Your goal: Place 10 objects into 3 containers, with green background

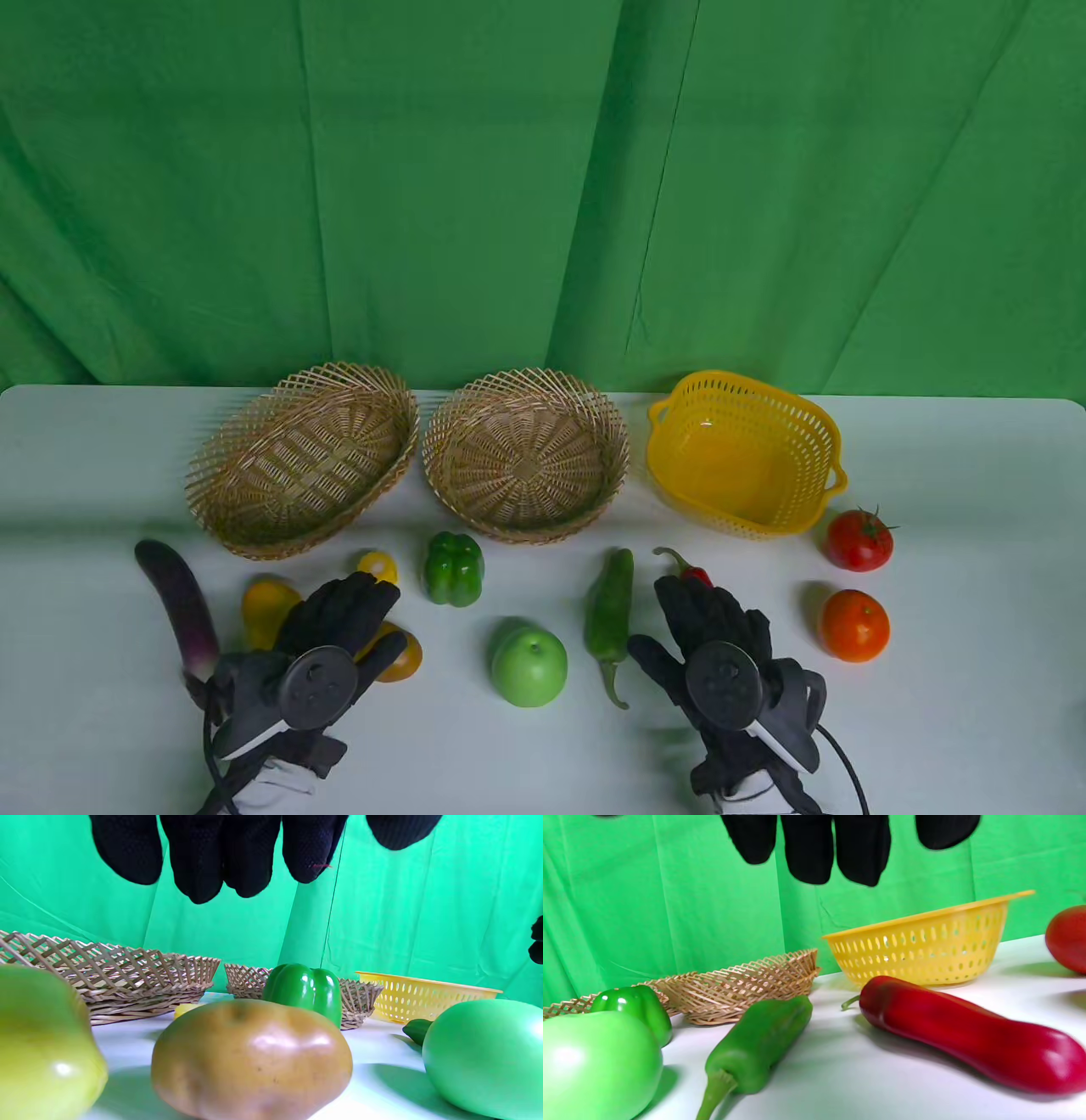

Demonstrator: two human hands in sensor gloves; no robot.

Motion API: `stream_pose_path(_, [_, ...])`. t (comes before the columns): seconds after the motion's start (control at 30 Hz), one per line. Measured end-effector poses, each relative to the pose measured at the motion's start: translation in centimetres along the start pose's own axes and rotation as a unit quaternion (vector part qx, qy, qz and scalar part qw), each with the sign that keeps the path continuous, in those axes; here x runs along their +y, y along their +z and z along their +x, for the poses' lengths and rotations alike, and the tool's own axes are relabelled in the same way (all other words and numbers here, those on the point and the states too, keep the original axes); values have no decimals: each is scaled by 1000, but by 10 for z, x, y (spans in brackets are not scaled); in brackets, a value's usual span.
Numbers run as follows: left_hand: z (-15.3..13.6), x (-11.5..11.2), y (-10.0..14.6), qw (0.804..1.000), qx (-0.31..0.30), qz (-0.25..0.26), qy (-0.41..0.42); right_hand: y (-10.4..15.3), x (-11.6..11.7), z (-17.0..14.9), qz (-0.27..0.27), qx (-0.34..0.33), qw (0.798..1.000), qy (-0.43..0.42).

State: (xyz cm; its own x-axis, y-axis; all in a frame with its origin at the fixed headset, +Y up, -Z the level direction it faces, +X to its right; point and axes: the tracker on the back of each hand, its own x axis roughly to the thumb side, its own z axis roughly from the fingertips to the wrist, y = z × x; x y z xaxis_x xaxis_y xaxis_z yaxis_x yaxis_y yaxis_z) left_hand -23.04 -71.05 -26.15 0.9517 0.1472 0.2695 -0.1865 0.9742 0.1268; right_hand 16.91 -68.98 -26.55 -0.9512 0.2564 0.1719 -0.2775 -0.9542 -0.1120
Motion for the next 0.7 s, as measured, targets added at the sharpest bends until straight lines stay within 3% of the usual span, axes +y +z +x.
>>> stream_pose_path(0.7, [-8, 14, 5, 999, 14, 34, 8, 0, -1, -1, -4, 0, 1000, 0])
